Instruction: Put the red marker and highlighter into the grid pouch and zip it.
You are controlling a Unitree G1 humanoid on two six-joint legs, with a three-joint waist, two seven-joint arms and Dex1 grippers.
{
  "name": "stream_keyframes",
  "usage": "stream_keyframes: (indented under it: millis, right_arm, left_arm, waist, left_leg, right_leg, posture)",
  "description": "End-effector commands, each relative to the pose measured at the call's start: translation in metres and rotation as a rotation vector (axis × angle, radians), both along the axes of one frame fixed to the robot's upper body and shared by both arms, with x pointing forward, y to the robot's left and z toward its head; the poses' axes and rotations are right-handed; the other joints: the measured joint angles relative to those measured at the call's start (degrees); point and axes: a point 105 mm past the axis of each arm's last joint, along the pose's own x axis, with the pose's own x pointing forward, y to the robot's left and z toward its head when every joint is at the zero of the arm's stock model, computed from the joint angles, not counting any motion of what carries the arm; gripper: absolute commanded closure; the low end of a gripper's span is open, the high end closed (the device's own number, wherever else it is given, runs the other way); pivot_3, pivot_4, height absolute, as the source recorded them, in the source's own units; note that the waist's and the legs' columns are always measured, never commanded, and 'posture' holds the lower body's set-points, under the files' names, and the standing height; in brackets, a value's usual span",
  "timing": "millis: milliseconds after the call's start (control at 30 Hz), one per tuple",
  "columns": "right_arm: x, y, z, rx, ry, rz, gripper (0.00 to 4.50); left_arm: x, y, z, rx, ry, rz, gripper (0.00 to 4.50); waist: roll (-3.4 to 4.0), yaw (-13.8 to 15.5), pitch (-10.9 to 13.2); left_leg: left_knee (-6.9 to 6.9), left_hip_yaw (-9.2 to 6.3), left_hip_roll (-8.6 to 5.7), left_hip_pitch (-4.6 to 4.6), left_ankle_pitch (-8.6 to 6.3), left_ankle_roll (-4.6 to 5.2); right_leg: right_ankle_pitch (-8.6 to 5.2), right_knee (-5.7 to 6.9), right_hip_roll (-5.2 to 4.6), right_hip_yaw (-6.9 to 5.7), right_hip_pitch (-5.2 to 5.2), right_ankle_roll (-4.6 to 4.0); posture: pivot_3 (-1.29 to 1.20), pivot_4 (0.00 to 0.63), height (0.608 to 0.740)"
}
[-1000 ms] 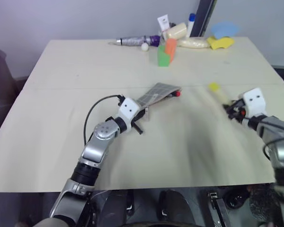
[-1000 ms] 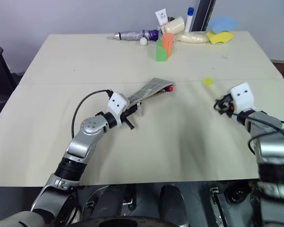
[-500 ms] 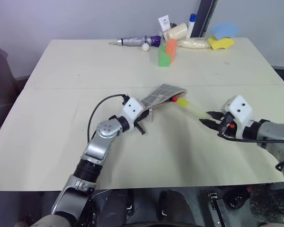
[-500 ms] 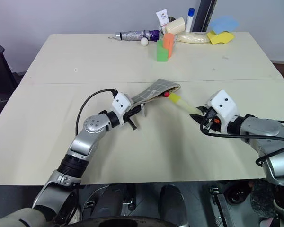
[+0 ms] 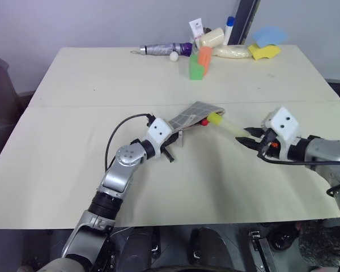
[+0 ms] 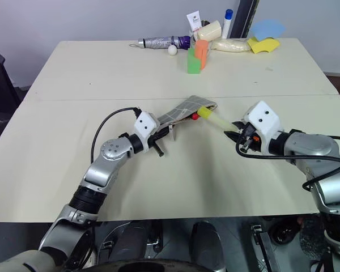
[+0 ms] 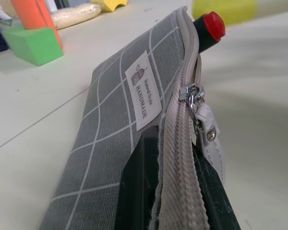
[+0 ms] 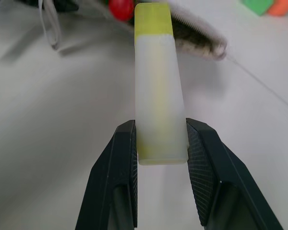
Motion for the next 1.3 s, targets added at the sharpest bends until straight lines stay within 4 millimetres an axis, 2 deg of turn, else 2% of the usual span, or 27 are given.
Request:
stream_keyframes:
  millis: [33,333,533,800,1033,1167,1300]
  right_arm:
    - [0.001,0.009,0.006,-0.019,-0.032,0.037,3.64]
    - [-0.001,0.020,-0.002,-0.054,-0.009,0.083,3.64]
    - [-0.001,0.026,0.001,-0.072,-0.018,0.106,3.64]
    - [0.000,0.042,0.001,-0.131,-0.018,0.144,3.64]
    - [0.012,0.028,0.001,-0.200,-0.013,0.051,3.64]
    - [0.018,0.013,-0.005,-0.259,0.004,-0.021,3.64]
    - [0.021,0.009,-0.006,-0.296,-0.004,-0.030,3.64]
  left_arm:
    - [-0.005,-0.006,0.011,-0.020,-0.046,-0.029,4.50]
    - [-0.007,-0.008,0.013,-0.033,-0.052,-0.037,4.50]
    - [-0.010,-0.010,0.015,-0.040,-0.059,-0.054,4.50]
    - [-0.017,-0.017,0.013,0.049,-0.125,-0.115,4.50]
    - [-0.022,-0.018,0.009,0.112,-0.182,-0.143,4.50]
    - [-0.022,-0.019,0.010,0.118,-0.192,-0.141,4.50]
    - [-0.022,-0.018,0.010,0.122,-0.197,-0.137,4.50]
  waist:
    - [0.00,0.0,0.0]
    - [0.00,0.0,0.0]
    - [0.00,0.0,0.0]
    - [0.00,0.0,0.0]
    - [0.00,0.0,0.0]
    - [0.00,0.0,0.0]
    - [0.00,-0.1,0.0]
  left_leg:
    - [0.00,0.00,0.00,0.00,0.00,0.00]
    - [0.00,0.00,0.00,0.00,0.01,-0.02]
    - [0.00,0.00,0.00,0.00,0.06,-0.10]
    - [0.01,0.00,0.00,0.00,0.08,-0.14]
    - [0.01,0.00,0.00,-0.02,0.08,-0.13]
    - [0.01,0.00,0.00,-0.02,0.07,-0.12]
    - [0.01,0.00,0.00,-0.03,0.07,-0.13]
  right_leg:
    - [0.00,0.00,0.00,0.00,0.00,0.00]
    - [0.00,0.00,-0.01,0.00,0.00,0.00]
    - [0.00,0.01,0.00,0.00,0.00,0.00]
    - [0.00,0.00,-0.01,0.00,0.00,0.00]
    - [0.00,0.00,-0.03,0.00,-0.02,0.00]
    - [0.00,0.00,-0.03,0.00,-0.02,0.00]
    - [0.00,0.00,-0.03,0.00,-0.04,0.00]
  posture:
    - [0.00,0.150,0.740]
    - [0.00,0.150,0.740]
    - [0.00,0.150,0.740]
    - [0.00,0.150,0.740]
    - [0.00,0.150,0.740]
    - [0.00,0.150,0.740]
    - [0.00,0.150,0.740]
